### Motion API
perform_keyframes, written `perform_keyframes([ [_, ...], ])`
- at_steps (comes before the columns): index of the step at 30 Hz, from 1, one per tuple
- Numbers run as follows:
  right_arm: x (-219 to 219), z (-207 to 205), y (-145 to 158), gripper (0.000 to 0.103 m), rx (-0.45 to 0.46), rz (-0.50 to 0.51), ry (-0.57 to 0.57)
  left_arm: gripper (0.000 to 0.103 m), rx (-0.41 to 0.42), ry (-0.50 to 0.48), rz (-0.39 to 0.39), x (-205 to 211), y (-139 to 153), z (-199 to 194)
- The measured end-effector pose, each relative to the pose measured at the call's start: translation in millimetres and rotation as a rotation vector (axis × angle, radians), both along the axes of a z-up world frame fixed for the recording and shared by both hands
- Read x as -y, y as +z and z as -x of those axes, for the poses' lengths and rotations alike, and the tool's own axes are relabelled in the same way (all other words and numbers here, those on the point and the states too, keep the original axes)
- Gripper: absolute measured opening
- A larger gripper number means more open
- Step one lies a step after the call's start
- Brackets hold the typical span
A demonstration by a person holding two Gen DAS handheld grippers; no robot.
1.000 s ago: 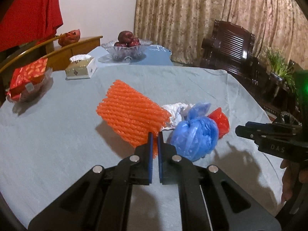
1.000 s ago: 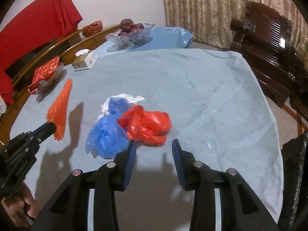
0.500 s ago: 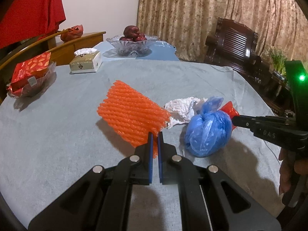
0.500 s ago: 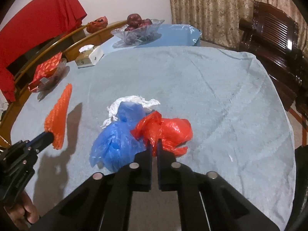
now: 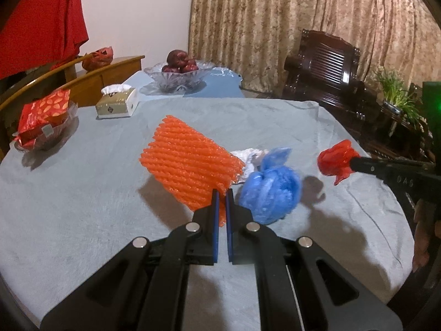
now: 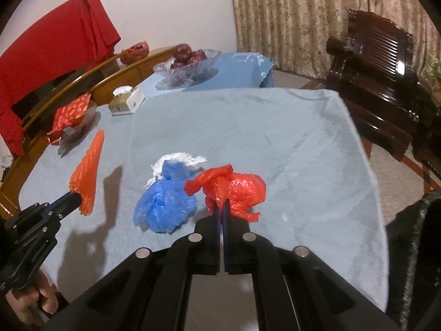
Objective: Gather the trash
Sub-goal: 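Carry the foam net and red bag with both tools over the black bin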
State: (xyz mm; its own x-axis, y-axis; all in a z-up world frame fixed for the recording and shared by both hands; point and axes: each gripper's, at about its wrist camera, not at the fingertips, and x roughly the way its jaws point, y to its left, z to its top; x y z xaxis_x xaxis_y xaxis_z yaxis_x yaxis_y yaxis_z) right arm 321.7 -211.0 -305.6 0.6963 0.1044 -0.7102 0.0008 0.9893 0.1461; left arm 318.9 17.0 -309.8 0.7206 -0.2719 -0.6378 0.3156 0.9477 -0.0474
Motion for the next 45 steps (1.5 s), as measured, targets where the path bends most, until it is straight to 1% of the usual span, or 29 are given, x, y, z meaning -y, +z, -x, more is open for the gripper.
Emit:
perform_keyframes([
  [4,15.7,19.8,15.6,0.002,0.023,0.009,-0.025,0.004,0.008,-0.022,0.000,11.1,7.6,15.0],
  [10,49.7,57.5,35.8,0.002,0.056,0.029,-0.091,0.004,0.023,-0.079,0.008,39.4,19.7,42.0],
  [19,118.1,120.4,48.1,0.002,0.064,0.051,-0.224,0.004,0.056,-0.199,0.020,102.6,40.6,72.8],
  [24,161.7,157.5,53.3,0.002,0.069,0.063,-0.320,0.004,0.068,-0.309,0.031,159.0,48.7,90.2],
  [27,192.6,180.1,53.9,0.002,0.067,0.063,-0.391,0.004,0.071,-0.378,0.031,191.9,49.1,99.8],
  [33,240.2,215.0,51.9,0.002,0.063,0.063,-0.498,0.004,0.065,-0.520,0.029,262.7,48.7,119.6],
  [39,280.0,229.6,43.4,0.002,0.047,0.055,-0.564,0.004,0.061,-0.613,0.028,319.2,48.7,136.4],
  [45,308.6,230.7,33.9,0.002,0.039,0.050,-0.587,0.004,0.034,-0.679,0.024,369.7,36.9,151.8],
])
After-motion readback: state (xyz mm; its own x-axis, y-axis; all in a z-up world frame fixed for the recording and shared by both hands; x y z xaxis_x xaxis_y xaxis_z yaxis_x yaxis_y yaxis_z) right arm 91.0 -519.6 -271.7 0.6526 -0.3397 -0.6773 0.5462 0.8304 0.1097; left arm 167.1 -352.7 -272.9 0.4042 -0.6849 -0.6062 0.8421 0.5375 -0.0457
